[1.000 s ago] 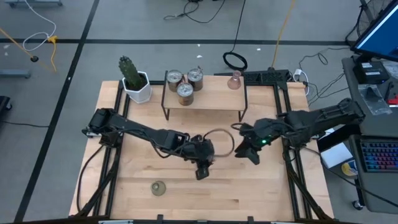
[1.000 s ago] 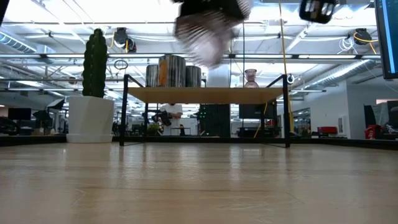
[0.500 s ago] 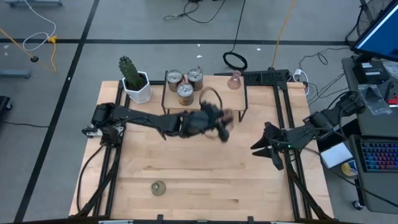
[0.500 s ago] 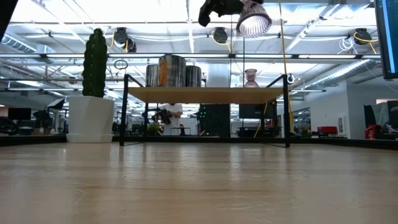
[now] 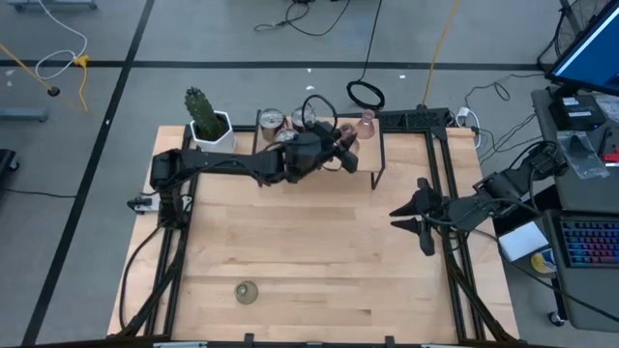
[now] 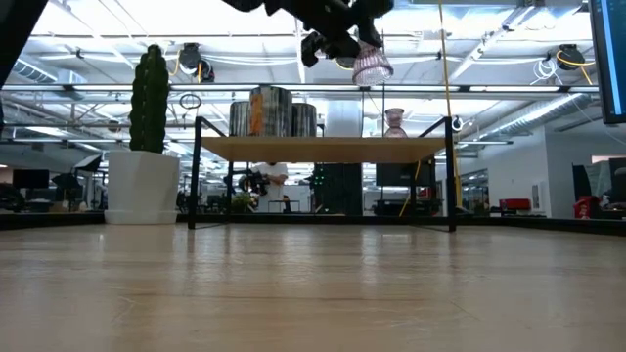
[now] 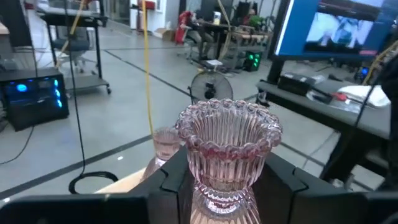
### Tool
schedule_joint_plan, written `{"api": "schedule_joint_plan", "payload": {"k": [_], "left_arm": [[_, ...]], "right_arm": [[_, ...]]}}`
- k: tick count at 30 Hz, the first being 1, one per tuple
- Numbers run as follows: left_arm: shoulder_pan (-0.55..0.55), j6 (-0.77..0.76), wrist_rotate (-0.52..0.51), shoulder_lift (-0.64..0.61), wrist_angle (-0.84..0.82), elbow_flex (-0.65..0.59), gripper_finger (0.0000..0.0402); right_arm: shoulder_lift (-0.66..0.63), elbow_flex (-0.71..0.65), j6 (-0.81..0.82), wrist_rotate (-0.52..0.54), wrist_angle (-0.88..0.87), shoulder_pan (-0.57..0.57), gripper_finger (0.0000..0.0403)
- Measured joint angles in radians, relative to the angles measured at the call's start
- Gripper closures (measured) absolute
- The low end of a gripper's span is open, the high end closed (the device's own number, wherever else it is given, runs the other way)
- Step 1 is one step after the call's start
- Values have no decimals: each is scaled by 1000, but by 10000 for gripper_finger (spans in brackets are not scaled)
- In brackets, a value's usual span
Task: Pick & Place candle stick holders
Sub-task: Put the pink glass candle holder on the shelf
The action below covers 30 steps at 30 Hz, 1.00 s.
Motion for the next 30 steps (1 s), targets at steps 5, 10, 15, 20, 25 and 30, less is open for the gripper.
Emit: {"api": "schedule_joint_plan", "payload": {"k": [5,10,15,20,25,30], "left_arm": [[-38,27,-98,53,61,40,277],[-90,143,-246,143,49,175,277],[-96,234,-315,253,-48,341,277],[-77,169,-340,298,-118,441,277],[-60,83,-462,300,-192,445,277],[-86,56,-488,300,-186,445,277]], "right_arm": [[-3,-1,5,39,1,0,301],[-11,-1,24,41,-7,0,301],[-23,-1,49,65,-29,0,301],[-30,-1,82,53,-109,0,300],[-44,-1,38,-11,-162,0,304],[-66,-1,-68,30,-169,-3,305]]}}
